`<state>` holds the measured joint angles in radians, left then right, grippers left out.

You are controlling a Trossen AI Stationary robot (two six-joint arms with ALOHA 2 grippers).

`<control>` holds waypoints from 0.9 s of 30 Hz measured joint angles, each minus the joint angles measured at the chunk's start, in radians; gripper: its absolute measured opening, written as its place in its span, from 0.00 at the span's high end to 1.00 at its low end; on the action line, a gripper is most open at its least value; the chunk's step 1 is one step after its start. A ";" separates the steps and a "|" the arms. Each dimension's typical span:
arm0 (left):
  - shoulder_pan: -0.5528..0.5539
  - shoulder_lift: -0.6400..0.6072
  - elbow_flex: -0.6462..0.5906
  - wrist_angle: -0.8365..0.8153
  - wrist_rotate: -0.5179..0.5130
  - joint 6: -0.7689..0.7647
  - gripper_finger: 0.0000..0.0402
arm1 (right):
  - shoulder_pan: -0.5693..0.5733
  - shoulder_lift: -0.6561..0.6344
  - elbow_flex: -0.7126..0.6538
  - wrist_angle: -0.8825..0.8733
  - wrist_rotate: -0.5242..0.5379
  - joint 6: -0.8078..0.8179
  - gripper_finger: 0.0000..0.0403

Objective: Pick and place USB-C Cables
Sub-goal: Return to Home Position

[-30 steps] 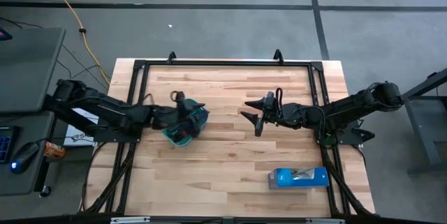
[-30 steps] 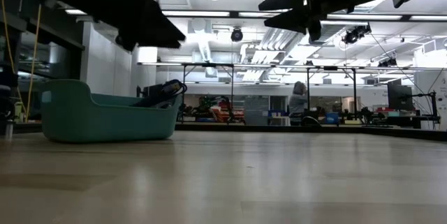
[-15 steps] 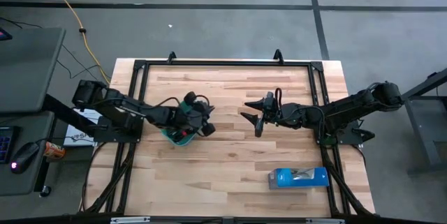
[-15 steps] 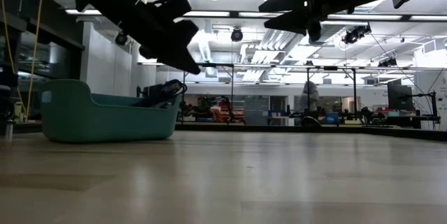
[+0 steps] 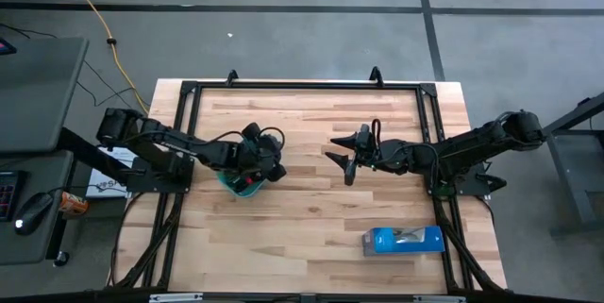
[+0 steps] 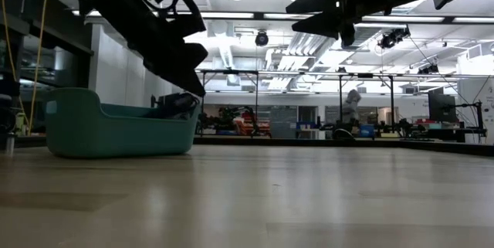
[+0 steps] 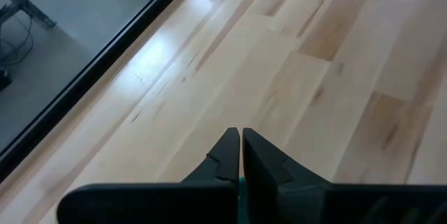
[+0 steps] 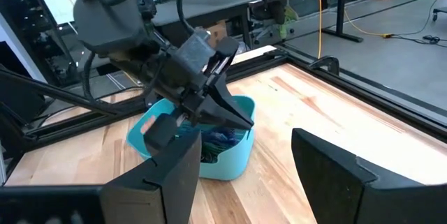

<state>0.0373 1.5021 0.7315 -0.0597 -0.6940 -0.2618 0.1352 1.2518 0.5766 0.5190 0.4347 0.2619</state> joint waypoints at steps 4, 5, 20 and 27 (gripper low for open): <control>-0.012 -0.032 0.000 -0.042 0.002 0.002 1.00 | 0.000 0.000 0.000 -0.003 0.000 0.000 0.46; -0.015 -0.044 0.000 -0.066 0.002 0.001 1.00 | 0.000 0.000 0.000 -0.006 0.000 0.000 0.46; -0.133 -0.289 -0.011 -0.224 0.017 -0.012 1.00 | 0.000 0.000 0.000 -0.010 0.000 0.000 0.46; -0.187 -0.519 -0.215 0.023 0.010 0.103 1.00 | 0.001 0.000 0.000 -0.023 -0.005 0.009 0.46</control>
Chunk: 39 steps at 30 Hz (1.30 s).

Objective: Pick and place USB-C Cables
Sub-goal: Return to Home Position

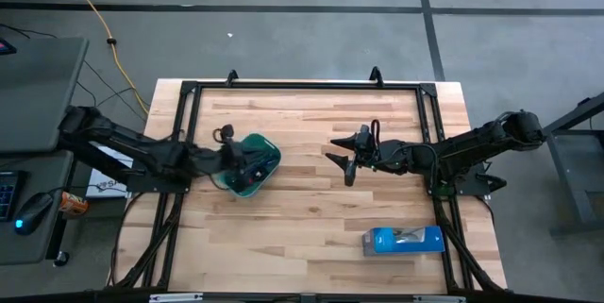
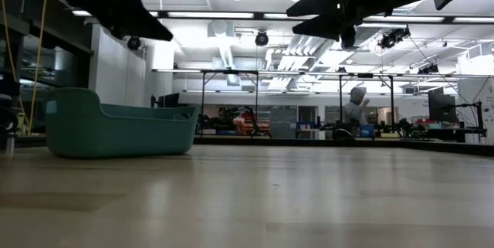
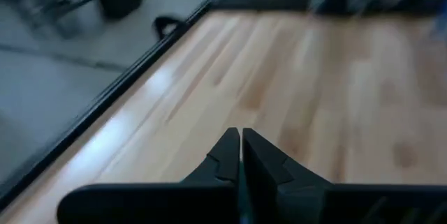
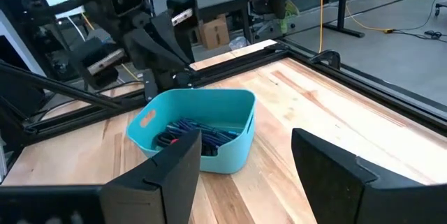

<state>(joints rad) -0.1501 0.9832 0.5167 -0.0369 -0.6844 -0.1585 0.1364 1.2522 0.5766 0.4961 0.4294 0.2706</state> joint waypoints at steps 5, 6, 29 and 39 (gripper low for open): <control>0.043 -0.158 -0.169 0.285 0.204 0.106 1.00 | -0.003 0.000 0.000 0.001 0.006 -0.015 0.46; 0.053 -0.181 -0.187 0.317 0.225 0.110 1.00 | -0.006 0.000 0.000 0.000 0.014 -0.017 0.46; 0.091 -0.330 -0.211 0.198 0.281 0.179 1.00 | -0.005 -0.149 0.001 -0.245 0.000 -0.041 0.46; 0.091 -0.330 -0.211 0.222 0.265 0.181 1.00 | -0.005 -0.148 0.001 -0.245 0.001 -0.044 0.46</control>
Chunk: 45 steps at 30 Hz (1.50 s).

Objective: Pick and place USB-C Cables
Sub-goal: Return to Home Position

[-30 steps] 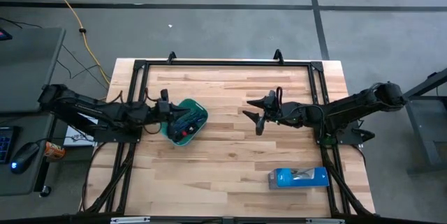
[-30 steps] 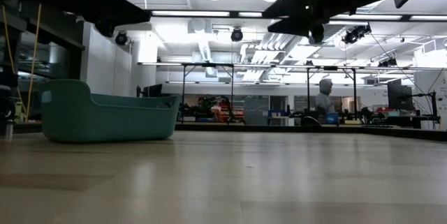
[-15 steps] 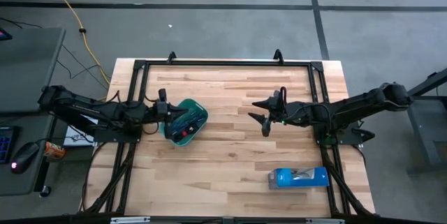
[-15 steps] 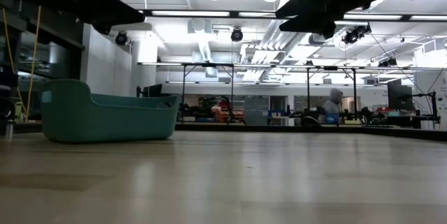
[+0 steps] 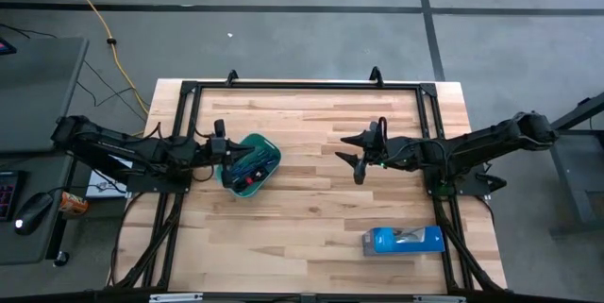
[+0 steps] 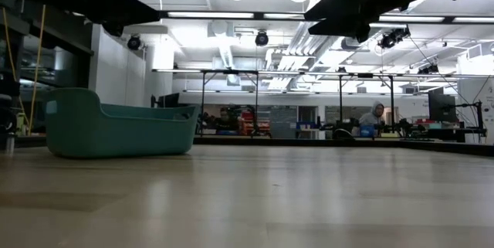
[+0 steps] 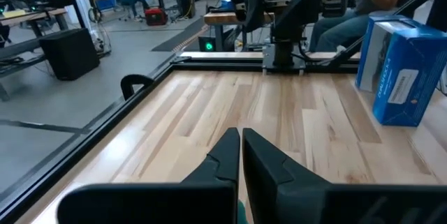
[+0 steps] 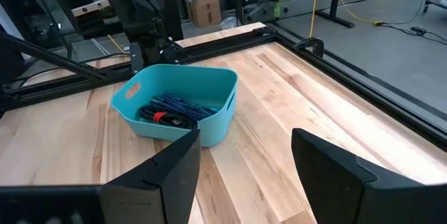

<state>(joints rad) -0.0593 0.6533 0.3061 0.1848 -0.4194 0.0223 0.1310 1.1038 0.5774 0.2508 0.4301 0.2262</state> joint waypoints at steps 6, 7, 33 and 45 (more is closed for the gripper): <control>0.000 0.000 0.000 0.000 -0.001 0.000 1.00 | 0.000 0.000 0.000 0.000 -0.020 0.000 0.46; 0.000 0.000 0.000 0.000 -0.001 0.000 1.00 | 0.000 0.000 0.000 0.000 -0.019 0.000 0.46; 0.000 0.000 0.000 0.000 -0.003 0.000 1.00 | 0.000 -0.094 0.000 -0.144 0.043 0.031 0.99; 0.020 -0.074 0.000 -0.203 -0.013 -0.071 1.00 | 0.002 -0.151 -0.004 -0.201 0.038 0.027 1.00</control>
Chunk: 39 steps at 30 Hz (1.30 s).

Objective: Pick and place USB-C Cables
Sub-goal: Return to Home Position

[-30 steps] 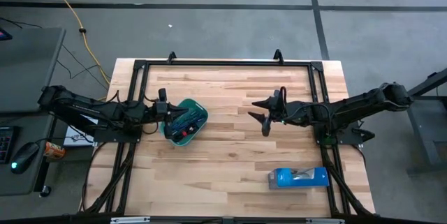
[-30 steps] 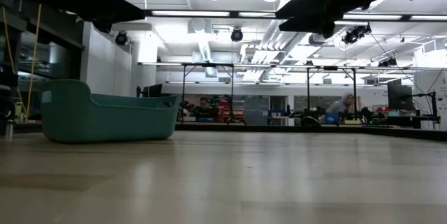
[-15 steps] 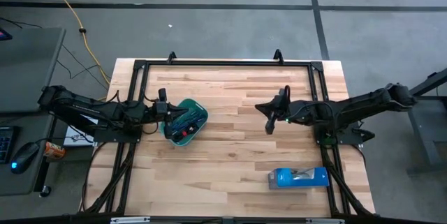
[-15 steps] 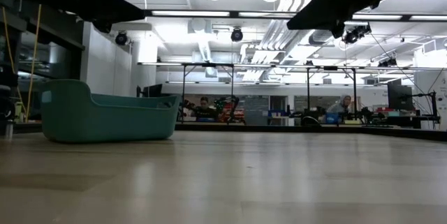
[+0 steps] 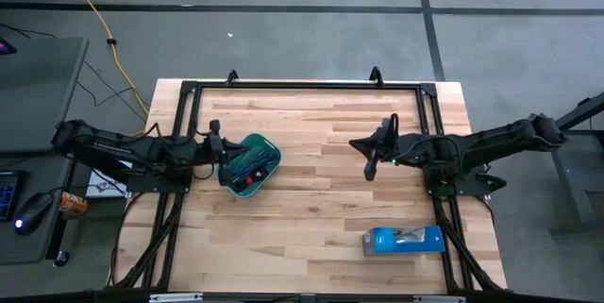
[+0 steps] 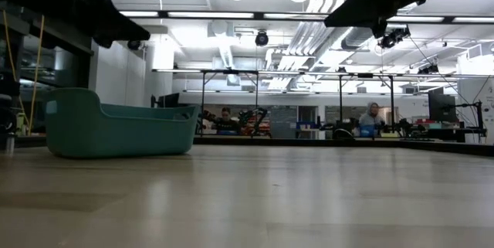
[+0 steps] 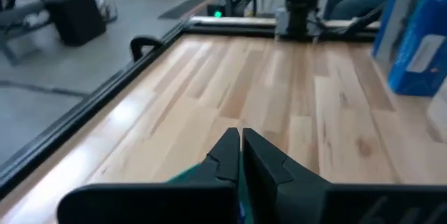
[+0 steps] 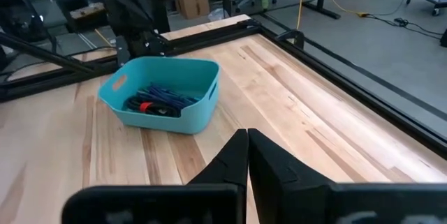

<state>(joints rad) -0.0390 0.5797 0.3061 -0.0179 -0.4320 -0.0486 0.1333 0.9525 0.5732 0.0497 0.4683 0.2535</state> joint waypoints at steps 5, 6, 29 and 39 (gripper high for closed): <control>0.052 -0.127 -0.112 0.099 0.057 -0.002 1.00 | 0.000 -0.029 0.000 -0.015 -0.007 0.000 1.00; 0.066 -0.154 -0.143 0.131 0.087 0.003 1.00 | 0.000 -0.031 0.000 -0.016 -0.009 -0.001 1.00; 0.268 -0.540 -0.294 0.036 0.421 -0.042 1.00 | 0.001 -0.261 -0.103 -0.080 -0.084 0.037 1.00; 0.268 -0.539 -0.294 0.036 0.410 -0.038 1.00 | -0.009 -0.801 -0.355 -0.112 -0.085 0.061 1.00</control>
<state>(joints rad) 0.2287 0.0402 0.0120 0.0185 -0.0223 -0.0862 0.1240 0.1510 0.2185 -0.0627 0.3831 0.3145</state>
